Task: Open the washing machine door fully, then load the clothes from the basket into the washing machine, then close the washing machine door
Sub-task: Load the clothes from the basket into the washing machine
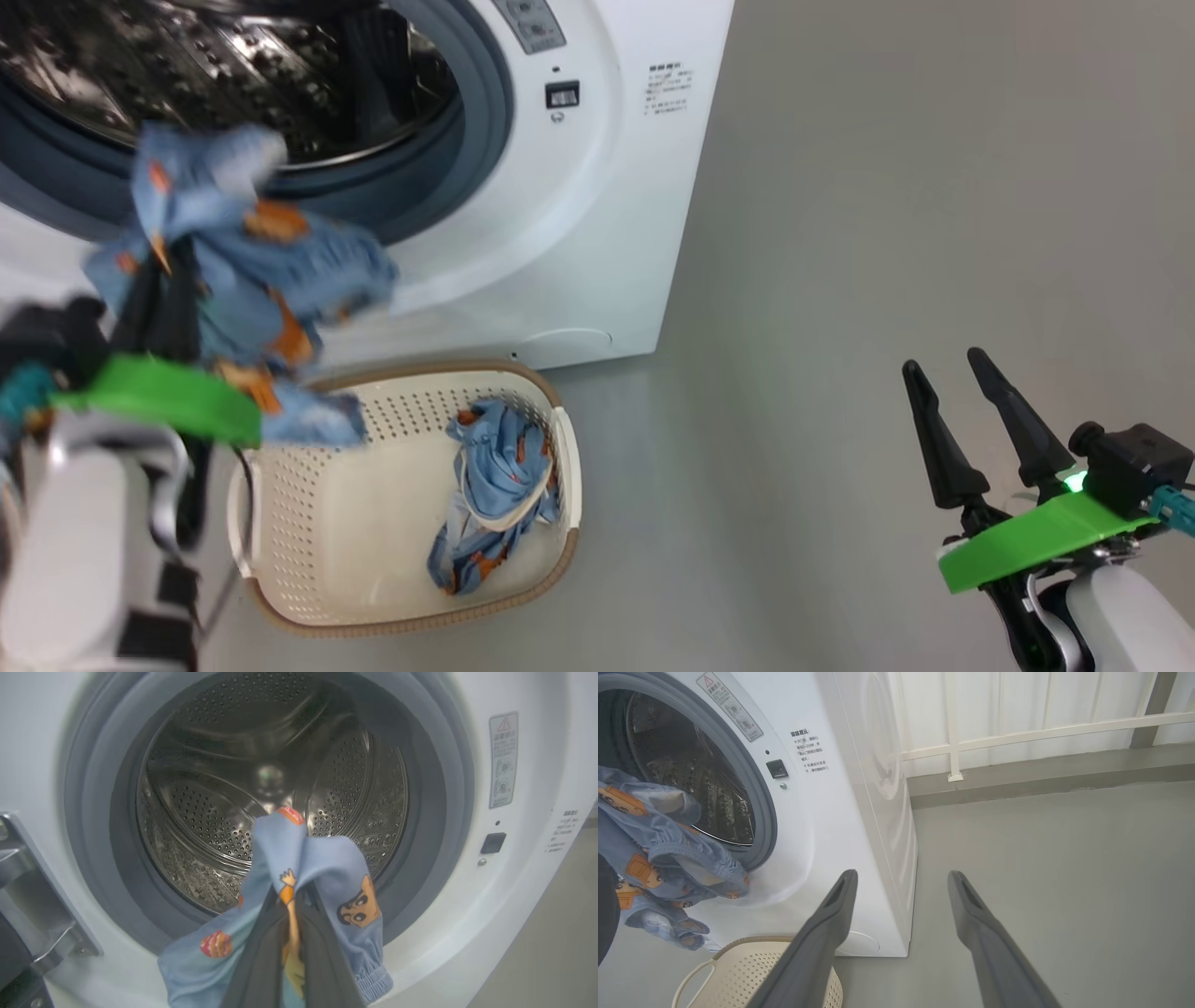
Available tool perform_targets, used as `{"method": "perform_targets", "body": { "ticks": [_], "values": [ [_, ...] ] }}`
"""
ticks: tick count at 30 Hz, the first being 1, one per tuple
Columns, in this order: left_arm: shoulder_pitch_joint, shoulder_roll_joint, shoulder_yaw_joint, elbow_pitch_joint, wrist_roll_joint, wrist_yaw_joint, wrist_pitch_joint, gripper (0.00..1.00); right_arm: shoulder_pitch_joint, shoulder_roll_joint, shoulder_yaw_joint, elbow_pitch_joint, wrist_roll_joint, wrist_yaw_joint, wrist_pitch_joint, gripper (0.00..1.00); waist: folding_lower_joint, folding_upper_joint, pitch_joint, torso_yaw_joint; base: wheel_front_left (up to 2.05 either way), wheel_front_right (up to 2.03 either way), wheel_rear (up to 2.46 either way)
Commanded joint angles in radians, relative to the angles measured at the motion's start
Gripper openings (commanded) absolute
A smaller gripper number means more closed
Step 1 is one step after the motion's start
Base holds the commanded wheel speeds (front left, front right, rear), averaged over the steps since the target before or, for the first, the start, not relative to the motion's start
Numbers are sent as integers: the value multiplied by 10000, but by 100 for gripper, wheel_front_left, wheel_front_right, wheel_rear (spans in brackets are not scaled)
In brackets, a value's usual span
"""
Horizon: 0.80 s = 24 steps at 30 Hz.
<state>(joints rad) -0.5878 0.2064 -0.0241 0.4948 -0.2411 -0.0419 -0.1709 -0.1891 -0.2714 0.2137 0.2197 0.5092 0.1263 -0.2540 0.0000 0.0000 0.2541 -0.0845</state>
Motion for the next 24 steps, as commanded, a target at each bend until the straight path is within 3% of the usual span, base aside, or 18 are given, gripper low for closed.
{"method": "perform_targets", "body": {
  "ticks": [1, 8, 24],
  "values": [
    [-527, 458, 284, -176, 162, 101, 49, 0, -204, -100, 127, -248, 100, 44, -78, 100, 0, 0, 296, -162, 0, 0, 0],
    [-2889, 787, 66, 1203, 406, 210, 546, 0, -621, 6, 181, -314, 134, 44, -78, 100, 0, 0, 1111, -391, 0, 0, 0],
    [-7060, 869, -221, 5848, 446, 396, 782, 0, -1937, 239, 562, -422, 224, 44, -78, 100, 0, 0, 2870, -1037, 0, 0, 0]
  ]
}}
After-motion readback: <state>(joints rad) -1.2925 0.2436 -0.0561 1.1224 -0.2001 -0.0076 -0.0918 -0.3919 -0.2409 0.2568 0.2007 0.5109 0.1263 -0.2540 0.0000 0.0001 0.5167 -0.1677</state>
